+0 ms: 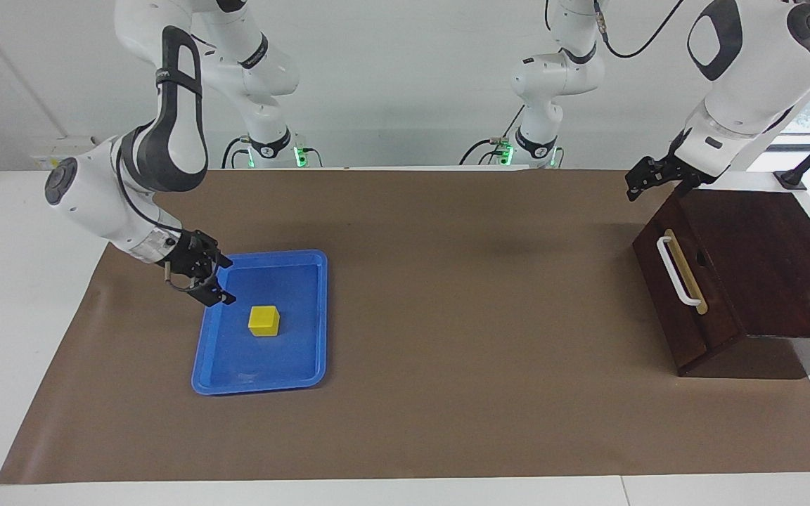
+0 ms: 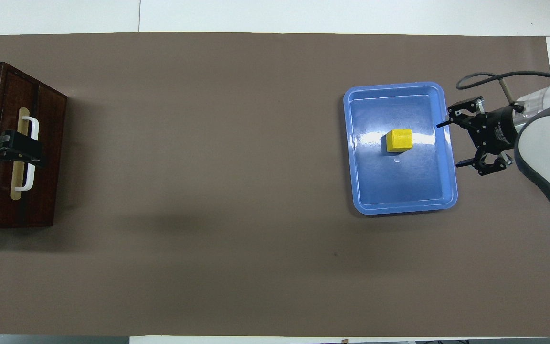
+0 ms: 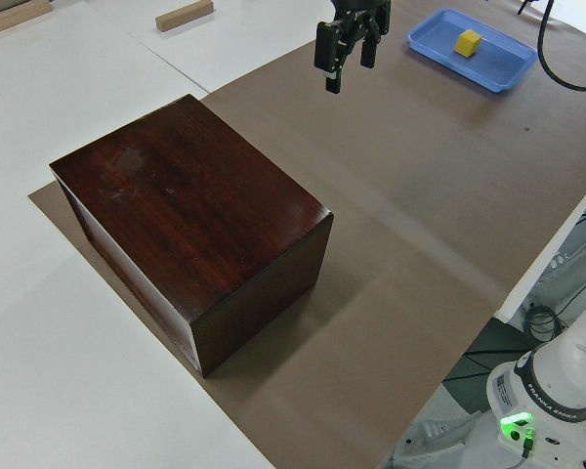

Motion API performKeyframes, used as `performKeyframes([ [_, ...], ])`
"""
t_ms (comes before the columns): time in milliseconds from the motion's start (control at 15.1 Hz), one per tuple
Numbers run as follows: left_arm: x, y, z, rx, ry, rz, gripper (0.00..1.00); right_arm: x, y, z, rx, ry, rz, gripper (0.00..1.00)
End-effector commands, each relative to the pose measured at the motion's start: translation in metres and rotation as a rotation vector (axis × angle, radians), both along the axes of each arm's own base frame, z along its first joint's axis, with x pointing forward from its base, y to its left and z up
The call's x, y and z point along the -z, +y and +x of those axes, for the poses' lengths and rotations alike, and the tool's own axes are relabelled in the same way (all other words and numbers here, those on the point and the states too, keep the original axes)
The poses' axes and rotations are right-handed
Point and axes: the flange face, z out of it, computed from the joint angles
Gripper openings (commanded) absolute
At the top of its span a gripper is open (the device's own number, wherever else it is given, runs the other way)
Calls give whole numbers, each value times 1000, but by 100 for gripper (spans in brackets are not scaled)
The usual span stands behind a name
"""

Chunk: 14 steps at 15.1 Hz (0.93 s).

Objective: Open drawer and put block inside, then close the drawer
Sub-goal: 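Move the right gripper over the yellow block in the blue tray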

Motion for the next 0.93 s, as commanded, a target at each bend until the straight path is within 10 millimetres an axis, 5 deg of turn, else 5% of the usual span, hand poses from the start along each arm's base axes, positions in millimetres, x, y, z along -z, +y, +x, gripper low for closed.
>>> performKeyframes([
  [0, 0, 2, -4, 6, -12, -3, 100, 22, -7, 16, 37, 48, 51, 100],
  [398, 0, 1, -4, 10, -12, -4, 100, 53, -20, 28, 66, 136, 137, 100],
  [465, 0, 1, -4, 7, -12, -3, 100, 49, -39, 29, 104, 121, 155, 100],
  [598, 0, 1, -4, 7, -14, -3, 100, 43, -33, 36, 112, 107, 188, 100],
  [863, 0, 1, -4, 9, -12, -4, 100, 65, -10, 32, 110, 98, 166, 100],
])
